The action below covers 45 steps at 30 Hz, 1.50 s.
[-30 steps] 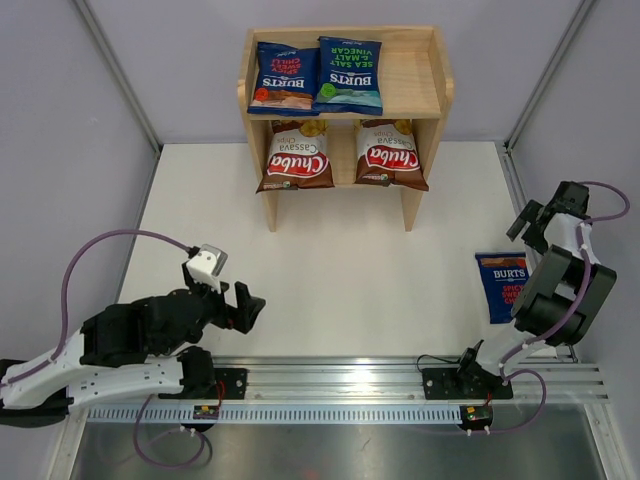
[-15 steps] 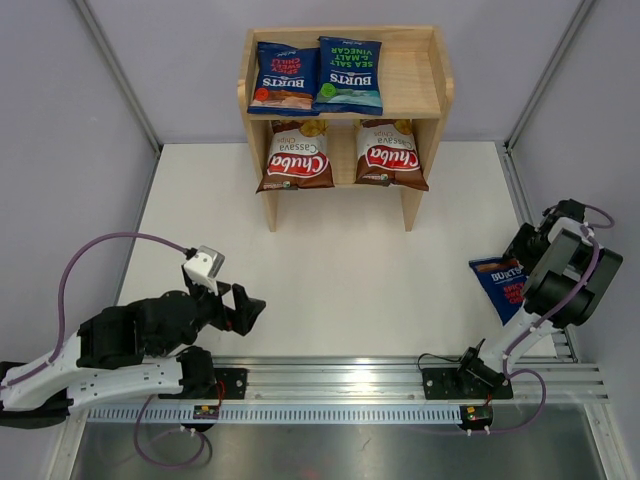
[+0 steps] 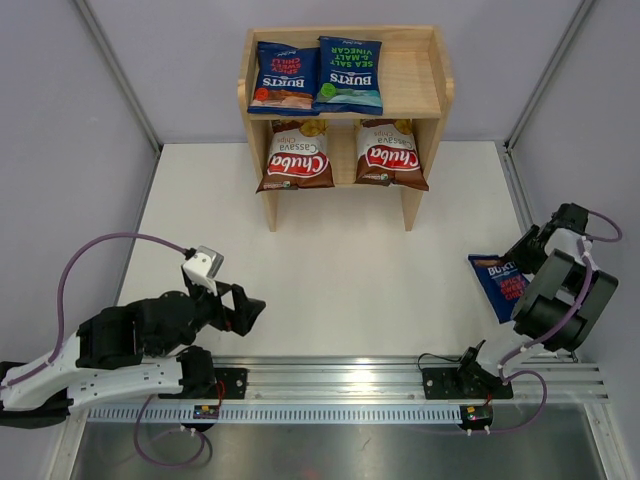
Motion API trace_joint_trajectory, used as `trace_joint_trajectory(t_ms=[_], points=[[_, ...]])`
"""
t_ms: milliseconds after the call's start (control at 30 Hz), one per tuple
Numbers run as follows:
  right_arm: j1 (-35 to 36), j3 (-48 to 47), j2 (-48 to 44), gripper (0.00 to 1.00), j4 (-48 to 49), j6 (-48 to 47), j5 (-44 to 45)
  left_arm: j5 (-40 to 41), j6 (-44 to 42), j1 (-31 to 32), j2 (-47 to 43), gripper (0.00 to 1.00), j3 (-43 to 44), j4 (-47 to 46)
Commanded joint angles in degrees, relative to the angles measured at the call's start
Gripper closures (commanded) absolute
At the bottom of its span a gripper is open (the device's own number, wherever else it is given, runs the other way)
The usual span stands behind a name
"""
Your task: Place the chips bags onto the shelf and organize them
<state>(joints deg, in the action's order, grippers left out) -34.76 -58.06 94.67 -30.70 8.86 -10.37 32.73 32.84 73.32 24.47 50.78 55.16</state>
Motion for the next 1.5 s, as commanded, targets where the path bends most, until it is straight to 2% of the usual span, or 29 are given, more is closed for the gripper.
trace_joint_trajectory(t_ms=[0, 233, 367, 500, 600, 633, 733, 767, 867, 933, 1033, 1167, 1300, 1467], points=[[0.0, 0.8, -7.2, 1.00, 4.9, 6.8, -3.2, -0.2, -0.6, 0.4, -0.8, 0.01, -0.4, -2.2], [1.4, 1.2, -15.3, 1.00, 4.3, 17.1, -4.7, 1.6, 0.6, 0.4, -0.2, 0.01, 0.1, -1.2], [3.4, 1.9, -25.3, 1.00, 3.1, 26.4, -3.1, 3.8, 1.4, 0.3, -0.1, 0.01, 0.8, 0.2], [4.5, 2.7, -34.6, 1.00, 2.5, 33.1, -5.2, 3.7, 3.0, 0.3, 4.2, 0.01, 2.0, -1.1], [5.1, 2.8, -41.4, 1.00, 1.0, 35.5, -6.6, -2.8, 2.3, 0.3, 9.6, 0.01, 0.8, -10.5], [5.0, 2.7, -42.9, 1.00, 0.2, 35.9, -6.8, -4.3, 1.9, 0.4, 14.7, 0.01, 0.6, -13.5], [5.0, 5.6, -50.3, 1.00, 0.4, 42.4, -9.1, -11.8, -2.3, 1.1, 23.3, 0.01, -1.0, -30.2], [5.0, 6.8, -54.2, 1.00, 0.5, 44.8, -10.0, -16.2, -3.8, 1.4, 24.8, 0.01, -2.4, -41.2], [5.0, 10.9, -60.8, 1.00, 2.7, 53.8, -14.1, -19.2, -6.6, 1.4, 31.4, 0.01, -3.5, -58.0], [5.8, 9.6, -62.2, 1.00, 0.7, 56.0, -15.6, -20.9, -8.1, 1.4, 34.9, 0.01, -2.4, -64.1], [8.6, 8.8, -62.8, 1.00, 0.2, 59.6, -17.3, -23.0, -9.4, 1.5, 42.3, 0.01, -1.5, -78.0], [12.1, 8.3, -62.9, 1.00, 1.8, 63.1, -18.7, -21.1, -10.8, 1.3, 50.6, 0.01, 0.8, -82.8], [15.2, 8.4, -63.3, 1.00, 3.2, 65.1, -19.2, -23.3, -13.8, 1.1, 57.0, 0.01, 7.7, -80.1], [16.0, 8.7, -63.8, 1.00, 4.8, 67.7, -18.3, -27.8, -12.4, 0.9, 61.0, 0.01, 10.1, -85.0]])
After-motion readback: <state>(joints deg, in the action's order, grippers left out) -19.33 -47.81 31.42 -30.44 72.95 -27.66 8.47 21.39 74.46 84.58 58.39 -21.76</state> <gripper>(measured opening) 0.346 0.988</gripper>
